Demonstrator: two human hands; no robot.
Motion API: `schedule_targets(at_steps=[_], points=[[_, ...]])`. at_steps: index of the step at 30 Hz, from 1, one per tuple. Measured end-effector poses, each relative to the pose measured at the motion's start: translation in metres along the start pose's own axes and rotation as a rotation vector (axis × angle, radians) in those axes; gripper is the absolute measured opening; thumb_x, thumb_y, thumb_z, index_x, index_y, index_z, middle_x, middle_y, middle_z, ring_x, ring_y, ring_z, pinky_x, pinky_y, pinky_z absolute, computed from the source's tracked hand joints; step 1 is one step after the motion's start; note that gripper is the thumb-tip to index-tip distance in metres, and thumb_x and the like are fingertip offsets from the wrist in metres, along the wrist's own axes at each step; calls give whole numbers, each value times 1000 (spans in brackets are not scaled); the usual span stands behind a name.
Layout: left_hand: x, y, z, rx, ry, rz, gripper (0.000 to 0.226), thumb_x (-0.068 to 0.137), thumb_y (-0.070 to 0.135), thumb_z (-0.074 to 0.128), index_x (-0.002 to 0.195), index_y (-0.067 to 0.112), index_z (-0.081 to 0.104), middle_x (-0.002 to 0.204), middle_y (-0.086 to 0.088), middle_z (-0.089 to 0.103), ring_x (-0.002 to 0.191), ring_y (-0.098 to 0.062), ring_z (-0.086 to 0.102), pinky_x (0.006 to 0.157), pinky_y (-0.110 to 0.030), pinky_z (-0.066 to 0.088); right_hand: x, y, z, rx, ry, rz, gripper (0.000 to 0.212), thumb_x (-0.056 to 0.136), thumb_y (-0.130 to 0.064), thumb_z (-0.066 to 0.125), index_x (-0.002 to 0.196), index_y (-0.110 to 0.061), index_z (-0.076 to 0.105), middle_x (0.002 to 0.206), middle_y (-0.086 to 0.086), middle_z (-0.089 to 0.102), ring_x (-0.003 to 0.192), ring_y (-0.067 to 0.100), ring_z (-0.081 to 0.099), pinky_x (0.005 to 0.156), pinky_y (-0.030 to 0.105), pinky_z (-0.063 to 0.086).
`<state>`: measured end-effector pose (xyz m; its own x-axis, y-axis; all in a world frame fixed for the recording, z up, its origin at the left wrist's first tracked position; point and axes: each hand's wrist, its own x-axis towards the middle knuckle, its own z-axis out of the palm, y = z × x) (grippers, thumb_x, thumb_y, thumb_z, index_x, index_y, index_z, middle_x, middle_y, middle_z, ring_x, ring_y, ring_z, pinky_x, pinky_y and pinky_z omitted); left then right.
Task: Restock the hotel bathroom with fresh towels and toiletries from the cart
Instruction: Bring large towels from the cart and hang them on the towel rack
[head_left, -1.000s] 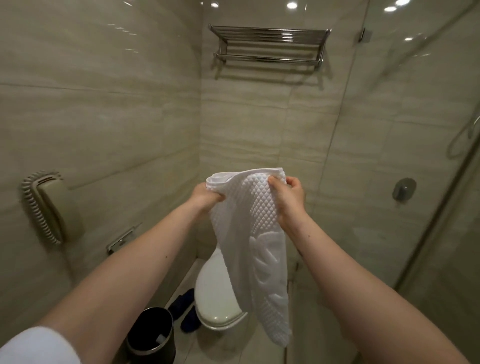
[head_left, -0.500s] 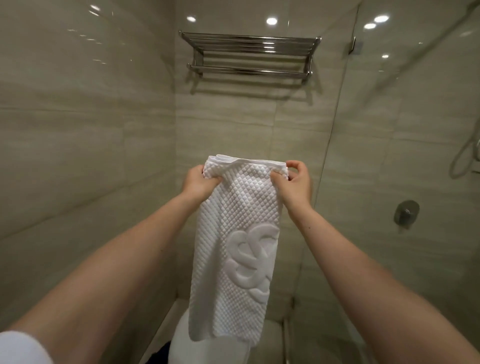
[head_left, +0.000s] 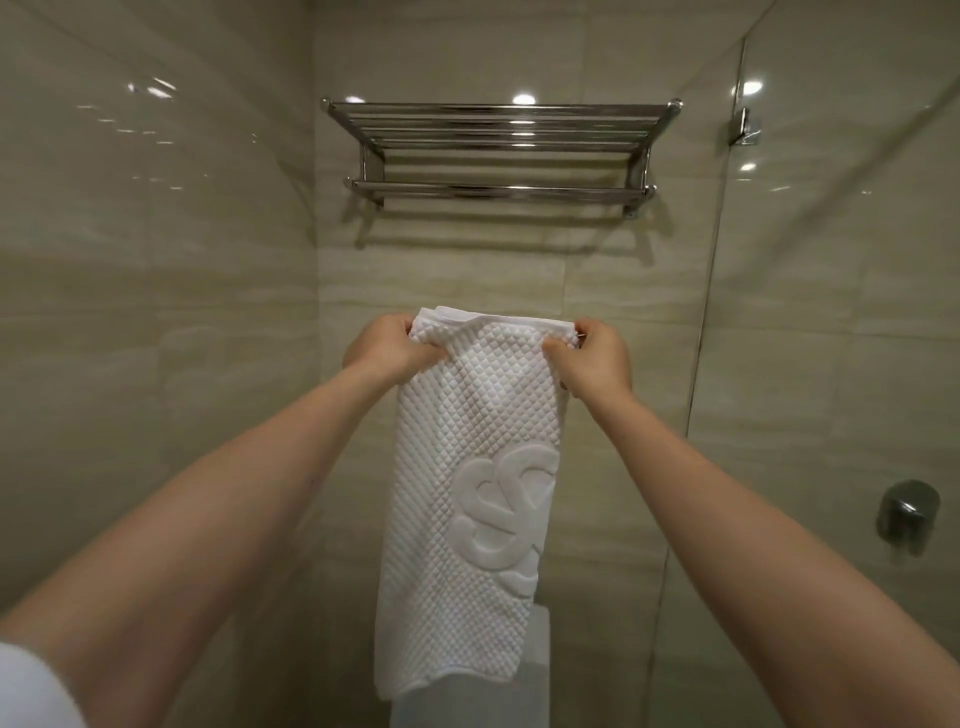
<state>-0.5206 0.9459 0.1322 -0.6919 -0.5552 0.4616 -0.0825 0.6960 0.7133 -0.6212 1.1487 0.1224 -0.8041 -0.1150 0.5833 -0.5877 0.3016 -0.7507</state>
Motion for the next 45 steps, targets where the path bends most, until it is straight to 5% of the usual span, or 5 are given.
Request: schedule_targets(at_steps=[12, 17, 24, 39, 45], points=[[159, 19, 18, 415, 243, 110, 31, 79, 52, 64, 78, 22, 71, 72, 5, 69, 75, -19, 67, 62, -25, 43, 149, -2, 77, 383, 111, -35, 11, 91, -10, 56, 83, -17, 60, 75, 8, 71, 62, 20, 72, 61, 42, 62], [225, 35, 32, -78, 145, 111, 18, 86, 29, 65, 72, 19, 68, 58, 5, 71, 57, -13, 69, 78, -31, 58, 212, -10, 88, 437, 192, -136, 17, 90, -12, 58, 77, -23, 57, 76, 5, 70, 66, 18, 70, 69, 48, 60], [291, 71, 51, -597, 237, 168, 20, 93, 9, 57, 79, 19, 68, 67, -5, 73, 56, -16, 69, 56, -28, 55, 280, -27, 89, 453, 284, -270, 13, 92, -16, 57, 84, -26, 57, 85, 0, 69, 81, 21, 69, 78, 46, 59], [389, 118, 65, -545, 512, 464, 31, 88, 9, 52, 110, 24, 67, 102, 5, 70, 94, -17, 66, 85, -42, 57, 389, -63, 104, 270, 340, -558, 16, 93, -4, 43, 106, -11, 51, 114, 0, 48, 80, 0, 48, 67, 9, 40], [412, 110, 67, -305, 595, 591, 31, 95, 15, 49, 122, 23, 62, 111, 3, 68, 99, -17, 61, 76, -28, 45, 408, -51, 119, 177, 325, -639, 28, 92, -2, 45, 119, -10, 49, 122, 1, 44, 96, 9, 48, 79, 24, 40]])
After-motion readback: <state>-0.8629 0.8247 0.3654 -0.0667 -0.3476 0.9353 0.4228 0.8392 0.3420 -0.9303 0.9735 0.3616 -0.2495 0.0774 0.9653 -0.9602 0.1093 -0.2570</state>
